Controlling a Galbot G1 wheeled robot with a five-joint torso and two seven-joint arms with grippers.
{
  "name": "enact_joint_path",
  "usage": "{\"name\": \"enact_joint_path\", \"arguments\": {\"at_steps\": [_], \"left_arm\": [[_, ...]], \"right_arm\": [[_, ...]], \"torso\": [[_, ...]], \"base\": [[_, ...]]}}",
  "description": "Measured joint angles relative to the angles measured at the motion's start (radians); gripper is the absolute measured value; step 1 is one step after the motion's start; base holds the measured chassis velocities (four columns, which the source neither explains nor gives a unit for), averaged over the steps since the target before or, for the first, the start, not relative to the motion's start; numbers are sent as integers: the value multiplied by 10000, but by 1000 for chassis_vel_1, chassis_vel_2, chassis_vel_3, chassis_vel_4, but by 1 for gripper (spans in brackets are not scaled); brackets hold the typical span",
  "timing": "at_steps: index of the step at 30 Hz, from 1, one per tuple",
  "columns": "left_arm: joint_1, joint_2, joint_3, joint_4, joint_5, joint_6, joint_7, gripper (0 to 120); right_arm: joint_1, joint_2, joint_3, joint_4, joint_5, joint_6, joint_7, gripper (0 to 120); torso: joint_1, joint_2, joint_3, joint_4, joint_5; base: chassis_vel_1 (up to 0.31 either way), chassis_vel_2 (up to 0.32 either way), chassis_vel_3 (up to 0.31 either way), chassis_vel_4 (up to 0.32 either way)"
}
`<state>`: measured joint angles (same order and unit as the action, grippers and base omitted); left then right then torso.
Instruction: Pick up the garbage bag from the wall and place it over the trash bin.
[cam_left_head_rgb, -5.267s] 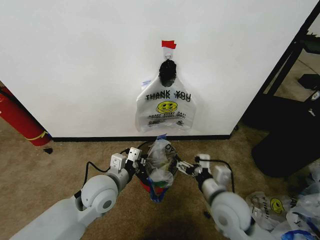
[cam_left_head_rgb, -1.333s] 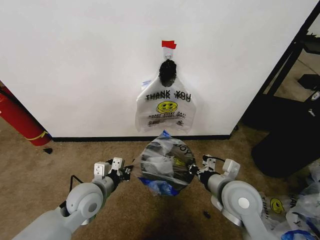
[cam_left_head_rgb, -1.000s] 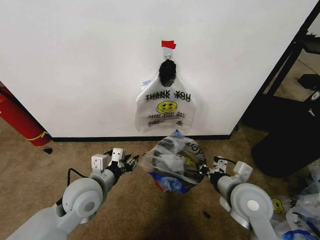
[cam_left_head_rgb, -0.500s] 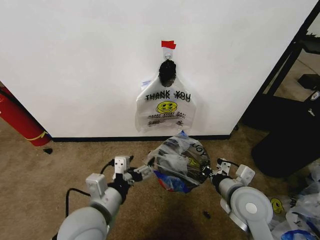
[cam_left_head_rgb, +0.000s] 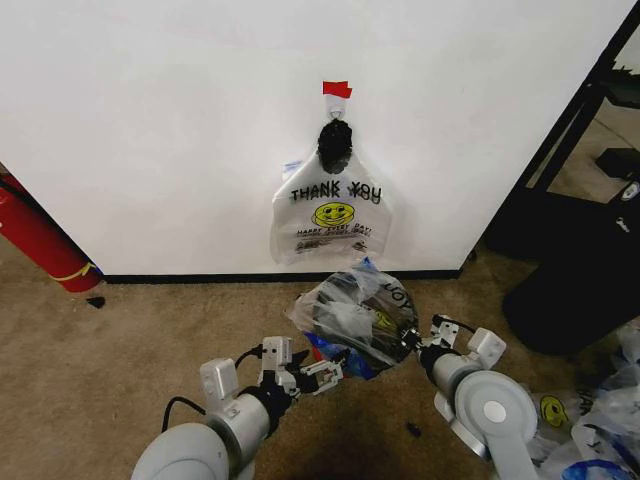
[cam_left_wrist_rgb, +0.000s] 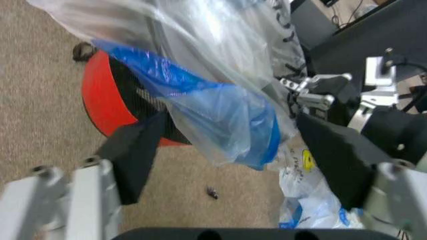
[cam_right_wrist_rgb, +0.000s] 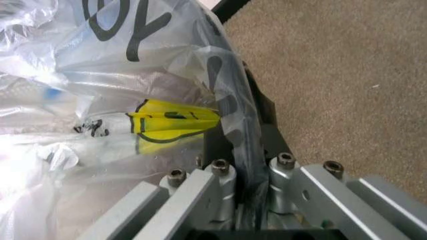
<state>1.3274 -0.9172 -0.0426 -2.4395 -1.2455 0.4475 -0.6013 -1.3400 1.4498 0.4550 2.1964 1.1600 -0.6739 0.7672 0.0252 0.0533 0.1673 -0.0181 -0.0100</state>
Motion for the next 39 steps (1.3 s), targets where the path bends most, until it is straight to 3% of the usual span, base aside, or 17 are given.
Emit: {"name": "enact_joint_path", "arguments": {"at_steps": [6,8,10,14,20,33,39], "left_arm": [[-205,-68,277,334,222,-127,-73,48],[-214,-62,277,337,228,-132,-73,48],[-228,-19,311,338,252,-140,-63,36],[-239,2,506,366,382,-141,-42,26],[-310,-7,560,380,477,-164,-37,1],[544,78,261,147,877,-242,170,0],[941,65,312,490,1577,-228,295,0]], "right_arm": [[2,52,-91,-196,-157,-5,-24,0],[9,50,-92,-212,-161,-4,-25,0],[74,35,-89,-259,-164,-5,-25,0],[119,24,-123,-269,-165,-4,-22,0],[75,5,-177,-247,-201,-3,5,0],[120,115,33,-102,168,84,141,0],[125,57,105,168,654,74,369,0]], "torso": [[0,0,0,-1,-1],[0,0,0,-1,0],[0,0,0,0,0],[0,0,0,0,-1],[0,0,0,-1,-1],[0,0,0,0,0],[0,0,0,3,0]], "base": [[0,0,0,0],[0,0,0,0],[0,0,0,0],[0,0,0,0],[0,0,0,0],[0,0,0,0],[0,0,0,0]]}}
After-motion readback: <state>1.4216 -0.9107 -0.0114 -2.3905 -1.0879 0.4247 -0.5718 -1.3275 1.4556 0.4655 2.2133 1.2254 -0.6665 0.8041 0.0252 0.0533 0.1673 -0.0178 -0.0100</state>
